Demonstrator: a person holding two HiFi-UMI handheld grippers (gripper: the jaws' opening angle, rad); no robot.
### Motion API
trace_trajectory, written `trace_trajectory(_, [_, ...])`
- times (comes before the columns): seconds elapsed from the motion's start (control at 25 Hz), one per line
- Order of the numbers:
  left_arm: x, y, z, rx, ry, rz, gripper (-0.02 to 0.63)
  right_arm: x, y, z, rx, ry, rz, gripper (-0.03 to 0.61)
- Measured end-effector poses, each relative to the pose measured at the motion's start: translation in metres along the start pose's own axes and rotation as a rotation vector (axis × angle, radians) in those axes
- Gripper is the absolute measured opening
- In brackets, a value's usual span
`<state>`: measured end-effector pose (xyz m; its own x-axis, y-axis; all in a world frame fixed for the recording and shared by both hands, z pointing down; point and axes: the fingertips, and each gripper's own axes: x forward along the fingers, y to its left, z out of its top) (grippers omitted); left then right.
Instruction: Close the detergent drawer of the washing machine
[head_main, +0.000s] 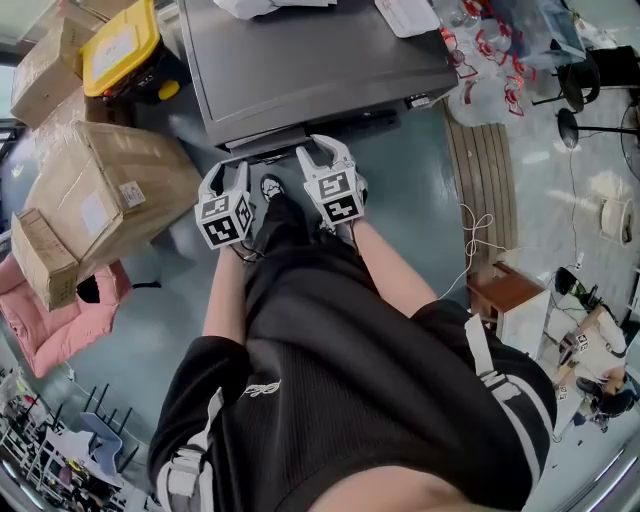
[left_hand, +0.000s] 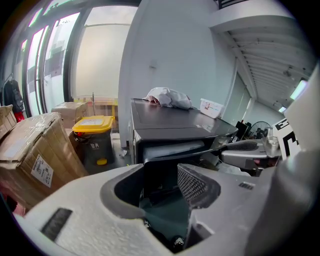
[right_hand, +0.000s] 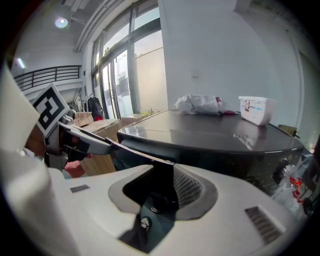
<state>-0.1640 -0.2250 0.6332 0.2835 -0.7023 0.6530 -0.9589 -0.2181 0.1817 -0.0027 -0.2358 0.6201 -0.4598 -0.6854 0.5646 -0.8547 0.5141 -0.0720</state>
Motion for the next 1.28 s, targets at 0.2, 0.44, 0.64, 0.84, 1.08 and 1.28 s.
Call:
trace_trajectory(0.2, [0.003,0.002,0.002,0.000,0.000,0.001,0.213,0.004,-0.001,0.002,-0.001,0.000,0.000,0.120])
trace_trajectory(0.44, [0.006,0.005,0.006,0.001,0.005,0.003,0.213,0.008,-0.002,0.005,0.001,0.002,0.001,0.120])
trace_trajectory(0.64, [0.010,0.006,0.009,-0.001,0.007,0.006,0.213,0.011,-0.005,0.008,0.001,0.000,0.002,0.120])
trace_trajectory(0.84, [0.012,0.008,0.011,-0.001,0.007,0.006,0.213,0.015,-0.006,0.010,0.003,-0.002,0.003,0.120])
trace_trajectory(1.08, [0.015,0.010,0.014,-0.004,0.002,0.004,0.213,0.018,-0.007,0.011,0.006,-0.004,0.002,0.120])
trace_trajectory(1.28, [0.016,0.010,0.014,-0.003,0.000,0.002,0.213,0.019,-0.008,0.012,0.019,-0.006,0.003,0.120])
